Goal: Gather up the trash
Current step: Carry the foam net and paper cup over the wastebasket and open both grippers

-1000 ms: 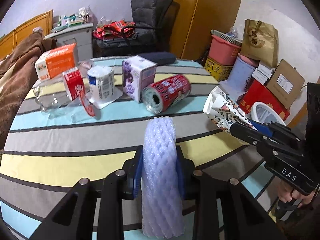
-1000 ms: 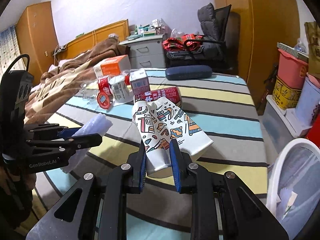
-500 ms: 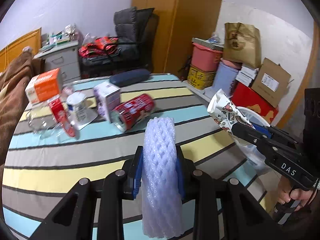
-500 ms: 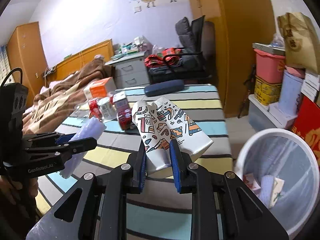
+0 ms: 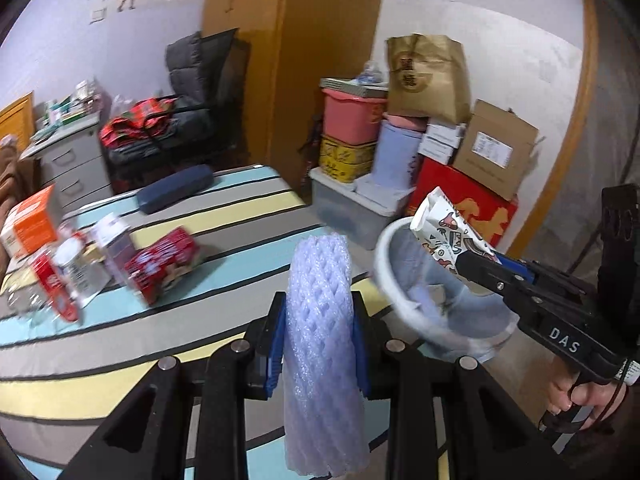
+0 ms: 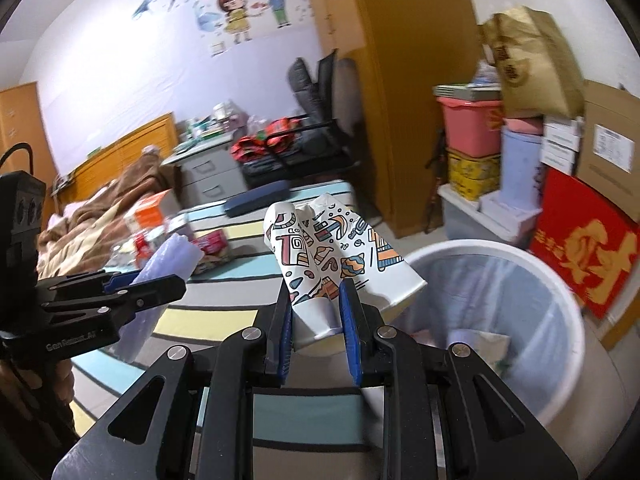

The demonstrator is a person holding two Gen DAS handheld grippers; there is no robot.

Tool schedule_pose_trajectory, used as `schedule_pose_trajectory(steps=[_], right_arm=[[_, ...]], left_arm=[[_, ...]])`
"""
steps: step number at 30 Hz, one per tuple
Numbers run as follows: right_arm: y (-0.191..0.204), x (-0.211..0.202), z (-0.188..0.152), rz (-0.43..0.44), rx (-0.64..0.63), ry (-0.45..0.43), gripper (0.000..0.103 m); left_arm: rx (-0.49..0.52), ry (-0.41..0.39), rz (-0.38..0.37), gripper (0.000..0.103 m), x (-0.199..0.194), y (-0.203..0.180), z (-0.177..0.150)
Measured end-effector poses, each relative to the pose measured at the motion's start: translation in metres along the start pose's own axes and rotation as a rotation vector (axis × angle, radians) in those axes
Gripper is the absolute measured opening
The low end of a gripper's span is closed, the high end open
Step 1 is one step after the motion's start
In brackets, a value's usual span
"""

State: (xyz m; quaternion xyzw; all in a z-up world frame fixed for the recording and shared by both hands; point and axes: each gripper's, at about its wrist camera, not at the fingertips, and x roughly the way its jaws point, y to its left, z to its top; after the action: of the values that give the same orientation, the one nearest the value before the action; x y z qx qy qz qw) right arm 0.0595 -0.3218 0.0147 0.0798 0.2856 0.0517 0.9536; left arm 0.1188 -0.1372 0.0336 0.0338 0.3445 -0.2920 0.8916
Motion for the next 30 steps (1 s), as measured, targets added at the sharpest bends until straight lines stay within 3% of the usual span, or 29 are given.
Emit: schedule_pose_trajectory(steps=[18,30], right_arm=[[-0.073,-0.017,-0.014,-0.175,0.168,0.034,0.023],[-0.097,-0.001,-0.028,-0.198,0.221,0.131,0.023]], left_arm=[[0.106,0.064,-0.167,0.031,0.060,-0.093,0.025],[0.138,0.133,-0.164,0.031,0.098,-0.118,0.018]])
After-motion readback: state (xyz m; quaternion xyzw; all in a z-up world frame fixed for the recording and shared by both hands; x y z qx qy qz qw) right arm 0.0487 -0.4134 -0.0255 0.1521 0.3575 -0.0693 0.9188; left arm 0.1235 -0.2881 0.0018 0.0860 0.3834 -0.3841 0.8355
